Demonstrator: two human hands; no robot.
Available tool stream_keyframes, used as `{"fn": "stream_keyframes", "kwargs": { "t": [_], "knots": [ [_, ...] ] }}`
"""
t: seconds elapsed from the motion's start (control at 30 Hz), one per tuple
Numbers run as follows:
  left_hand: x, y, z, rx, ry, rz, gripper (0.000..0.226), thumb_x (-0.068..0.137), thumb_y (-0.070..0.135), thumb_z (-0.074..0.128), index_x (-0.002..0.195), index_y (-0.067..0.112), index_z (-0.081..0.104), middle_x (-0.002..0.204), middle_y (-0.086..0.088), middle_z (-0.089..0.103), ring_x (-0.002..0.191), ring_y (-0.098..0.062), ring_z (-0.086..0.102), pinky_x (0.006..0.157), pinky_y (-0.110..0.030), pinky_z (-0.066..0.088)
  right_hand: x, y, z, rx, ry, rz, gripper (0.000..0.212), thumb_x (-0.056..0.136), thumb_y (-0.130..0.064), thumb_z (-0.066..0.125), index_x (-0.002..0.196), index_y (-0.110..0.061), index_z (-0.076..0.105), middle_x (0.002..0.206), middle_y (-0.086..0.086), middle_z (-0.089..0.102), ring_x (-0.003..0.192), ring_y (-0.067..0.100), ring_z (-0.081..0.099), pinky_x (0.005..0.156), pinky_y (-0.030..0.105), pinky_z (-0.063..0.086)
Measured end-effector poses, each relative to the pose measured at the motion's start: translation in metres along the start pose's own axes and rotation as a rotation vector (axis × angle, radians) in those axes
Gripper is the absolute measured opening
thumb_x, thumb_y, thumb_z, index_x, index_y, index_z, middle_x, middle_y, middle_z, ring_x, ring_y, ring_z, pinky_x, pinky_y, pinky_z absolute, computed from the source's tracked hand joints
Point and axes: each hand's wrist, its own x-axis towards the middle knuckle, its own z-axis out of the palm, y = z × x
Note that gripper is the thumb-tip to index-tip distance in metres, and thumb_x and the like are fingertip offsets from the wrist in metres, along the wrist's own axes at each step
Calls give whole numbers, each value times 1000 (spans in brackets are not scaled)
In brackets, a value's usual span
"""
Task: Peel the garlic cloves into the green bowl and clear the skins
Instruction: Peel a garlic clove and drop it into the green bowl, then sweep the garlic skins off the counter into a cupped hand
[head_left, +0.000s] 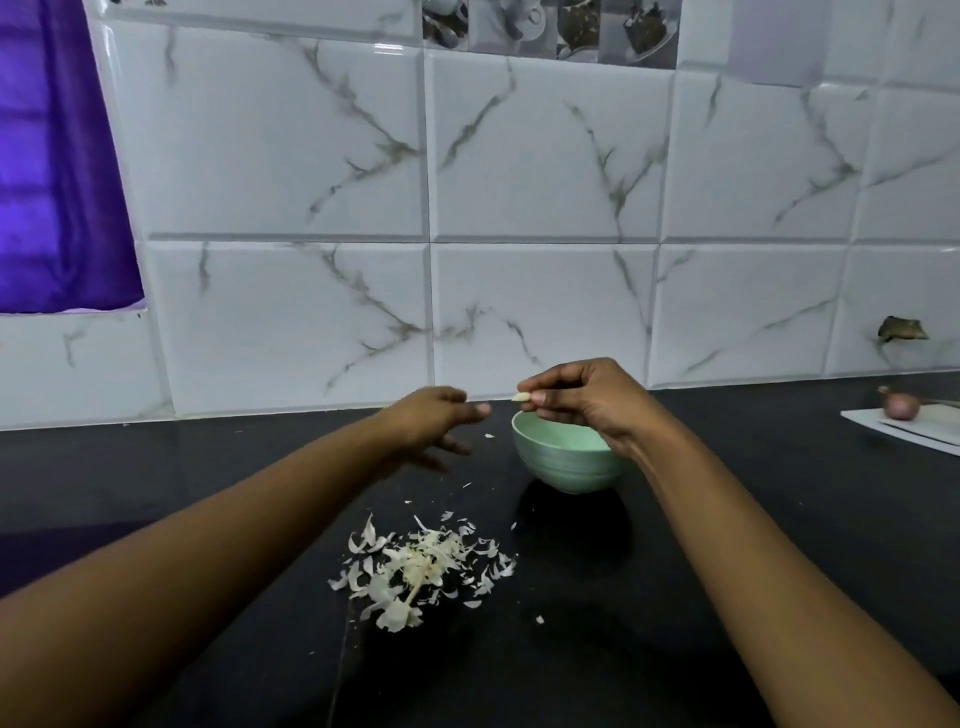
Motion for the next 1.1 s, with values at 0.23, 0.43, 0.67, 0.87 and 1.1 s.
{"fn": "stream_keyframes", "kwargs": {
  "t": [0.23,0.43,0.67,0.87,1.1],
  "knots": [
    [41,9,74,-77,-115,-230,42,99,25,45,135,4,37,98,-10,57,45,-14,62,51,-33,52,0,0,-27,-285,130,-26,19,77,10,67,82,-9,66,76,5,63,72,11,62,68,24,56],
    [41,-13,71,-15,11,-65,31,91,-1,41,122,3,40,89,-26,62,41,-21,61,42,-32,55,6,5,-39,-427,120,-31,25,76,13,62,82,-10,67,76,4,65,73,15,61,69,29,55],
    [31,-17,68,-112,19,-41,21,93,3,44,114,7,42,81,-16,59,41,-17,61,45,-29,53,14,15,-41,-571,105,49,29,80,10,58,85,-17,69,93,8,68,87,15,63,68,26,54],
    [35,-10,61,-226,-22,-161,40,98,23,50,128,-2,41,102,-15,55,40,-16,63,41,-26,54,4,0,-2,-484,251,-267,34,83,5,54,76,-26,67,84,-2,71,86,14,68,84,37,56],
    [-7,-40,-37,548,178,205,35,100,29,45,124,9,59,124,-13,62,107,-26,60,89,-32,44,-22,18,67,-541,-289,-77,33,94,1,40,106,-13,67,113,6,67,103,15,63,95,30,47]
  ]
}}
